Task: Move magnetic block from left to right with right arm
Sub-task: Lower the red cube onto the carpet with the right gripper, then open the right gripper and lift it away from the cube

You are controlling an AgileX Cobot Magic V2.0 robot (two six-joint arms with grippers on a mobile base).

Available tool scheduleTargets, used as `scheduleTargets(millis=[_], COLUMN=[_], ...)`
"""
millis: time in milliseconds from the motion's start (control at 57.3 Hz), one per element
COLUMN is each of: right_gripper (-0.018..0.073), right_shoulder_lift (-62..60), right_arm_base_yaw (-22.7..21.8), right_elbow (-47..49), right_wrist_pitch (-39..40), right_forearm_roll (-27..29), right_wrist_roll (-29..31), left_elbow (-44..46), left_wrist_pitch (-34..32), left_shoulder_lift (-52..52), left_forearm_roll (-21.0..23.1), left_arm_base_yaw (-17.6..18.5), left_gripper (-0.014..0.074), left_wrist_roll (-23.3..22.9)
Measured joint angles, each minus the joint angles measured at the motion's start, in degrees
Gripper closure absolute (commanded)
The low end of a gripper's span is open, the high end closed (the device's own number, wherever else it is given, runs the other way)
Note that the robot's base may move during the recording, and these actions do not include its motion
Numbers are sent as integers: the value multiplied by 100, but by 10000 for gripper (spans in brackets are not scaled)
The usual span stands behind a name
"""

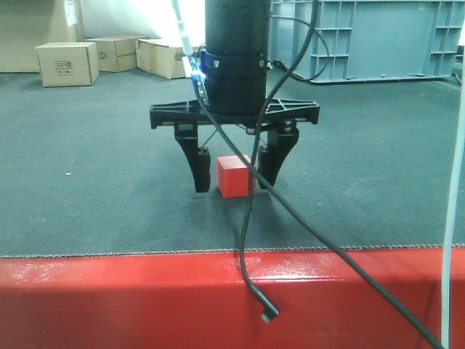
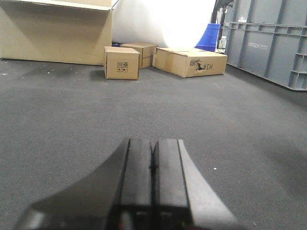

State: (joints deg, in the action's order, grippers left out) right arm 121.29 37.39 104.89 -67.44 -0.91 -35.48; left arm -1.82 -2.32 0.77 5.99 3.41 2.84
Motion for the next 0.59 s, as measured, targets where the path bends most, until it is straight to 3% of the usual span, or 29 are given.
scheduleTargets(millis=[227, 419, 506, 594], right_gripper=[-1, 4, 60, 187], right_shoulder_lift=[-538, -1296, -1706, -2209], right_arm_base_yaw=[0, -116, -239, -428], right_elbow=[0, -528, -1015, -1622], right_wrist_pitch=[-9, 396, 670, 978], right_forearm_roll=[-188, -252, -305, -328], right_wrist_roll=[390, 1389, 1836, 2092], left_elbow=[0, 0, 0, 0], left_wrist_pitch=[0, 0, 0, 0], left_shoulder_lift=[0, 0, 0, 0], left_forearm_roll=[0, 0, 0, 0], left_arm_base_yaw=[0, 0, 0, 0], left_gripper=[722, 722, 722, 722], left_wrist_roll=[0, 0, 0, 0])
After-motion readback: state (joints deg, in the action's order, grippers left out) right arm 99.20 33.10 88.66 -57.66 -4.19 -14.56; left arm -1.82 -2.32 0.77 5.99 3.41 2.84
